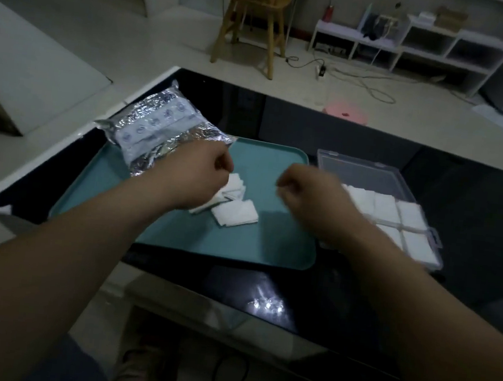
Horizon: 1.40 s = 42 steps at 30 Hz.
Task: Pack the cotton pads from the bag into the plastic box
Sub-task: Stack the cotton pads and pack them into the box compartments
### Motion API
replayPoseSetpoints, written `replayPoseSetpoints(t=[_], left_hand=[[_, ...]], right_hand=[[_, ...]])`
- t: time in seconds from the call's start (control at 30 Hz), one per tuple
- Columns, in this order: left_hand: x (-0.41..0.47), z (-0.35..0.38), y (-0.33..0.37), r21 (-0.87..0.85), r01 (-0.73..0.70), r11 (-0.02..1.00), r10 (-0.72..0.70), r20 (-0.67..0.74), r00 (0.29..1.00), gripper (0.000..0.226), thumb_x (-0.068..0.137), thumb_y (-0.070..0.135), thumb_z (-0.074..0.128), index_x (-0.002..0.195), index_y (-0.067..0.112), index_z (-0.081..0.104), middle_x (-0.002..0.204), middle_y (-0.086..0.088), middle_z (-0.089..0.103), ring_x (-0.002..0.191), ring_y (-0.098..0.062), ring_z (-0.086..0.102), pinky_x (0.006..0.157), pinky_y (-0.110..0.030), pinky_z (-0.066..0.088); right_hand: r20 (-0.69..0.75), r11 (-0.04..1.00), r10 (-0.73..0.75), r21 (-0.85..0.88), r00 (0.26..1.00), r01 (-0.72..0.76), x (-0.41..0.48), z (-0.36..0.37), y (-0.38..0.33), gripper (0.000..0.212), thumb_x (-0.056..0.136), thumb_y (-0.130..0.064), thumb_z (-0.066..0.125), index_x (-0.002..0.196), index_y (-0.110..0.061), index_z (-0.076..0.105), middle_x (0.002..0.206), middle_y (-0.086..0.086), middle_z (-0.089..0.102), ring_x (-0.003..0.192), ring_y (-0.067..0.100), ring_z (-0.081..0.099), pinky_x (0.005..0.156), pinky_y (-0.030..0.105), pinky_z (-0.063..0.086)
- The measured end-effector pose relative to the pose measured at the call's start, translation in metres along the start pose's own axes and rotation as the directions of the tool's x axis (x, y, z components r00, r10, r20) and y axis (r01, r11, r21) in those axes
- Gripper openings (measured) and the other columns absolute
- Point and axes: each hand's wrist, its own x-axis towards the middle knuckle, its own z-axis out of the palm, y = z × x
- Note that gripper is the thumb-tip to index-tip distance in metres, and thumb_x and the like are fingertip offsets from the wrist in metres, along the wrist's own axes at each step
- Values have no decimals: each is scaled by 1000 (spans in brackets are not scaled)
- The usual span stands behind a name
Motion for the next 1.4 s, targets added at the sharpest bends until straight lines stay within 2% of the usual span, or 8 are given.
replayPoseSetpoints(t=[0.17, 0.53, 0.63, 0.73, 0.83, 0.93, 1.07, 1.4], left_hand=[[-16, 19, -29, 471, -69, 879, -6, 155, 988, 52, 86, 46, 66, 129, 21, 51, 126, -15, 51, 115, -37, 55, 93, -43, 48], [-17, 31, -34, 524, -67, 849, 63, 26, 998, 24, 97, 31, 52, 118, 19, 50, 119, -12, 62, 107, -36, 62, 74, -39, 39], [-14, 18, -32, 342, -11, 940, 31, -53, 998, 18, 93, 27, 55, 105, 20, 44, 105, -13, 64, 91, -37, 62, 71, -40, 47], [-12, 10, -18, -206, 96, 974, -114, -80, 990, 24, 89, 14, 59, 109, 22, 49, 93, -10, 64, 76, -31, 66, 65, -44, 56], [-18, 21, 12, -768, 256, 587, -202, 166, 965, 50, 90, 0, 50, 125, 35, 54, 99, -17, 65, 72, -26, 67, 66, -41, 63], [-18, 42, 38, -855, 291, 430, -155, 248, 956, 41, 94, 3, 50, 125, 29, 55, 109, -10, 64, 82, -25, 66, 77, -43, 61], [-17, 70, 64, -878, 326, 350, -110, 307, 945, 31, 96, 17, 56, 126, 23, 49, 107, -7, 67, 83, -18, 68, 73, -38, 58], [-18, 78, 67, -854, 244, 460, -139, 202, 970, 53, 94, 0, 41, 132, 35, 55, 110, -12, 63, 74, -19, 66, 63, -34, 58]], right_hand=[[327, 960, -173, -153, 929, 233, 5, 42, -33, 47, 88, -44, 71, 132, -33, 57, 128, -1, 58, 119, 26, 52, 98, 44, 45], [278, 915, -200, -291, 939, 281, -6, 48, -36, 33, 101, -42, 55, 127, -23, 63, 123, 3, 58, 113, 27, 57, 86, 40, 51], [230, 952, -161, -221, 960, 212, -7, 47, -32, 20, 101, -33, 55, 109, -16, 61, 113, 8, 62, 106, 32, 59, 79, 38, 47], [127, 991, 24, 127, 992, -40, -6, 33, -27, 22, 99, -32, 63, 91, -11, 60, 95, 10, 67, 88, 31, 61, 67, 39, 36], [153, 780, 236, 559, 960, -281, -11, 14, -26, 19, 98, -30, 67, 104, -13, 73, 96, 8, 75, 88, 26, 71, 68, 39, 56], [161, 677, 302, 658, 940, -330, -22, 10, -24, 16, 99, -29, 67, 108, -18, 74, 96, 3, 77, 90, 22, 74, 69, 34, 60], [-19, 854, 304, 450, 953, -263, -31, 9, -19, 25, 102, -30, 59, 81, -20, 69, 74, -2, 69, 65, 6, 63, 54, 19, 46], [-7, 861, 348, 398, 937, -317, -45, -11, -3, 5, 100, -26, 63, 97, -22, 63, 87, -7, 68, 78, 9, 65, 65, 30, 50]])
